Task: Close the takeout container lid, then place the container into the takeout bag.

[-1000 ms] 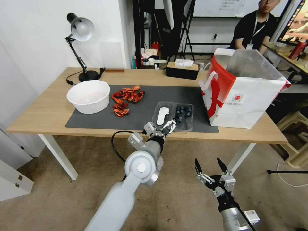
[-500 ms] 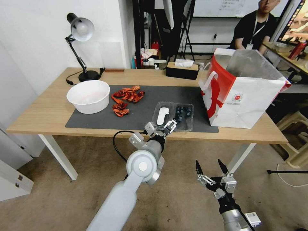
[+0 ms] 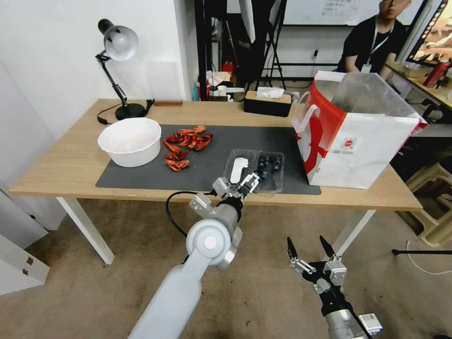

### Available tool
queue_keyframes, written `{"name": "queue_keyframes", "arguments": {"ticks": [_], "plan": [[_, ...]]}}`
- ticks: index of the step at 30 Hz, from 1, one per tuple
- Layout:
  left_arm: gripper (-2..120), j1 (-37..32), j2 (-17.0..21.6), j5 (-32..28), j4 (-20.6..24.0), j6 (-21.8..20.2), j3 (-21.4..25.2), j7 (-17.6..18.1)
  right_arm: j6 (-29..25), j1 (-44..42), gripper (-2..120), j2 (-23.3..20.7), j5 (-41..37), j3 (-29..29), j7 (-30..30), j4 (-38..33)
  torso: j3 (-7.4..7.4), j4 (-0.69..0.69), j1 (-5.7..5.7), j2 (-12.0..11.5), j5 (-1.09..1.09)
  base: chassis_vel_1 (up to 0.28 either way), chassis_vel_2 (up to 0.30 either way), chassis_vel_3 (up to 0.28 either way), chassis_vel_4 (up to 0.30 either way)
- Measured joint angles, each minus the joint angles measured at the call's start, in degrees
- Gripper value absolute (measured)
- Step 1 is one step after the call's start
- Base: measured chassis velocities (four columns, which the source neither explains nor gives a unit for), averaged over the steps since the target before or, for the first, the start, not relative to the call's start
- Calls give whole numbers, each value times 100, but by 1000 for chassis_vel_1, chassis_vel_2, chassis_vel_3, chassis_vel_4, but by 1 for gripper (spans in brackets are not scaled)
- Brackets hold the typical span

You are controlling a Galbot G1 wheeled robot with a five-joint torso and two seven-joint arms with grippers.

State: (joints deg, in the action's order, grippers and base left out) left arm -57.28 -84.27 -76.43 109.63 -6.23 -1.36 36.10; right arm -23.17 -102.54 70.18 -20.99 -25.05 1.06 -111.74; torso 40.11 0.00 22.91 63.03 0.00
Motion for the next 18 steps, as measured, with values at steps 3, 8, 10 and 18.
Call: {"name": "queue_keyframes", "arguments": {"ticks": [3,8,10,18], "plan": [[100,0,-10,0,-22,49,8,-90,-5,-2,100,1,5,-1,0,5,0,0,0,0,0,0,0,0,0],[100,-42,18,26,-62,211,14,-461,-14,-6,100,6,25,-2,2,21,0,0,1,0,0,0,0,0,0],[100,-54,64,105,-91,296,11,-700,-17,-8,100,8,34,-2,3,30,0,0,0,0,0,0,0,0,0],[100,-78,217,487,-159,487,-54,-1298,-19,-22,100,13,57,3,8,37,0,0,0,0,0,0,0,0,0]]}}
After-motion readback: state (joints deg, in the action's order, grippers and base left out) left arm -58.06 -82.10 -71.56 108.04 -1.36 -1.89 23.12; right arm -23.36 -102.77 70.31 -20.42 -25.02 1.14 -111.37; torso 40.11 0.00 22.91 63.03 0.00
